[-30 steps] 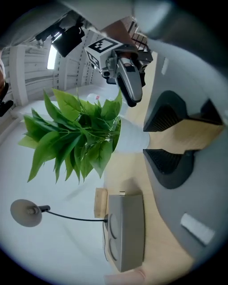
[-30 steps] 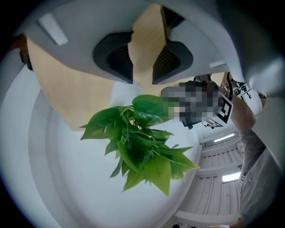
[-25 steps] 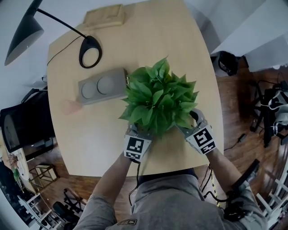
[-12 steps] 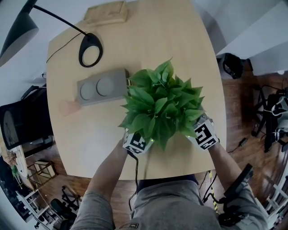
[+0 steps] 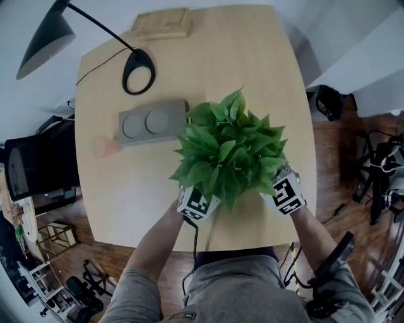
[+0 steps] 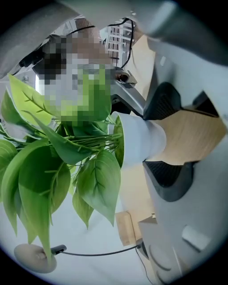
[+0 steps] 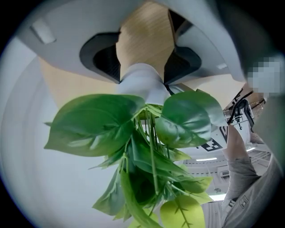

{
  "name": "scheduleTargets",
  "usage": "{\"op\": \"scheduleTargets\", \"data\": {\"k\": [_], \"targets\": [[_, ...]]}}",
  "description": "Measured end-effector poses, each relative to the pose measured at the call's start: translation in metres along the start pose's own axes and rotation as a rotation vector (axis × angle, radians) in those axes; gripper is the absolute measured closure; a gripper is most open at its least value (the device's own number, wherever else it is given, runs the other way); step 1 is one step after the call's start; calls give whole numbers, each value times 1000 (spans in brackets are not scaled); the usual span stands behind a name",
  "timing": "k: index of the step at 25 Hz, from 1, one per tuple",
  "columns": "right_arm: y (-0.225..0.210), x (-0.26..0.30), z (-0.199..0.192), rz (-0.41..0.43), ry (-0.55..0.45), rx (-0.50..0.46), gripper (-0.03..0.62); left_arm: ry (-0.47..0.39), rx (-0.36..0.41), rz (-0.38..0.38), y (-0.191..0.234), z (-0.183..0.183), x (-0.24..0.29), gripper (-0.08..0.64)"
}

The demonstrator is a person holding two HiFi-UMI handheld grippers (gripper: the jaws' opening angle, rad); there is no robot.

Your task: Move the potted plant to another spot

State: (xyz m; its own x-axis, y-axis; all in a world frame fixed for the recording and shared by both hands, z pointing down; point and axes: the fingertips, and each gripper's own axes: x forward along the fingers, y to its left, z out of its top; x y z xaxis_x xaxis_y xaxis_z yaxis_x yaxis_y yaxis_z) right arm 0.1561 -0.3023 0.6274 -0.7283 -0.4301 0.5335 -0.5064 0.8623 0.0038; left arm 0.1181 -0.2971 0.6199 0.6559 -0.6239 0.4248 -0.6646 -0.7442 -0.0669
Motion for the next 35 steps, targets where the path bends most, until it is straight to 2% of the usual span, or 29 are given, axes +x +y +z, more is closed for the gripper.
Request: {"op": "scheduleTargets", "data": {"k": [3, 7, 14, 21, 28, 35], "targets": [[10, -12, 18, 7, -7, -4, 279, -1, -3, 11, -3, 15, -18, 276], [7, -22, 59, 1, -57, -57, 279, -44, 16, 49, 12, 49, -36, 276], [28, -52, 125, 6, -120, -130, 281, -116, 50, 103, 20, 107, -89, 278], [51, -68, 180, 8, -160, -190, 282, -142, 70, 167, 31, 145, -141, 281], [70, -74, 218, 62, -232, -213, 282, -148, 76, 235, 38, 165, -176, 282], [93, -62, 225, 133, -255, -223, 284, -113, 58, 298, 40, 152, -201, 284]]}}
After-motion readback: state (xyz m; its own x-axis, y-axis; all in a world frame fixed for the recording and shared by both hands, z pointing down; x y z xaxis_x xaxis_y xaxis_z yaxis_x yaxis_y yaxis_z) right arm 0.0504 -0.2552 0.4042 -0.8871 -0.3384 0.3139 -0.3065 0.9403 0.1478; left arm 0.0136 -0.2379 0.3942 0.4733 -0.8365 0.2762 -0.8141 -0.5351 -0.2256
